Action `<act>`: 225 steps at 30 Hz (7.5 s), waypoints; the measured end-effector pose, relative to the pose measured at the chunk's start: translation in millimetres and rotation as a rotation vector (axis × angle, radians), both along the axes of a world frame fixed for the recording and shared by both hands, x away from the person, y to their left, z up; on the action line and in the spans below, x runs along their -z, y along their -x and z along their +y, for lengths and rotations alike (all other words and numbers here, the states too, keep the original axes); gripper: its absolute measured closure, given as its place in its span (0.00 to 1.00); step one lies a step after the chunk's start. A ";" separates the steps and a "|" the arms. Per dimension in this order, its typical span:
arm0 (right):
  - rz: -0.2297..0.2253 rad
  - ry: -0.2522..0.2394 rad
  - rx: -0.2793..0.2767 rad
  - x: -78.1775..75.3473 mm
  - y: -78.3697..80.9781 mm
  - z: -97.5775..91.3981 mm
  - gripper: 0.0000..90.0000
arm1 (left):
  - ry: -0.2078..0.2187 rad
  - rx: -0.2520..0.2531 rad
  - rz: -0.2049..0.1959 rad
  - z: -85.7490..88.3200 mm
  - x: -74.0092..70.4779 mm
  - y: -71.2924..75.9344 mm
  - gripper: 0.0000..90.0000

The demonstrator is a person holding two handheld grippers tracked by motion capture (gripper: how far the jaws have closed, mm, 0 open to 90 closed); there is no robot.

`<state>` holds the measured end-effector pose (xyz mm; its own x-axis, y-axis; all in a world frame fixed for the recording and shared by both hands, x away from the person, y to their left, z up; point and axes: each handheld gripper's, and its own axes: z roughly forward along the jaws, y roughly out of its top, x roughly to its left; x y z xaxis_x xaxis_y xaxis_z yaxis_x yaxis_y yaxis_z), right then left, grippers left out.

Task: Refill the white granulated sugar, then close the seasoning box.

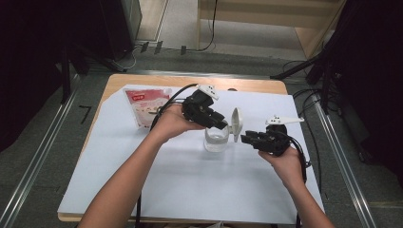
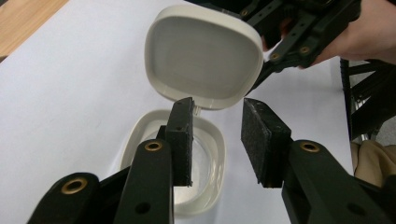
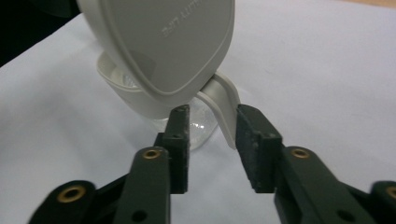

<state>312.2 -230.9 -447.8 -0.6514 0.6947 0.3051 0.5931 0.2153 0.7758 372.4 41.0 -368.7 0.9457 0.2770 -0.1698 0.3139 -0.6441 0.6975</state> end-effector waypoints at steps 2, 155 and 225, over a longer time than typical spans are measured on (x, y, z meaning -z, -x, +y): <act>-0.030 -0.001 -0.003 -1.2 4.4 -0.8 0.66 | -0.002 -0.004 -0.001 3.9 0.9 1.8 0.70; -0.078 0.028 -0.178 3.7 51.6 27.0 0.53 | 0.091 -0.521 0.087 210.7 3.7 -10.6 1.00; -0.071 0.067 -0.209 53.1 9.6 198.8 0.58 | 0.097 -0.251 0.137 140.3 -64.2 44.8 1.00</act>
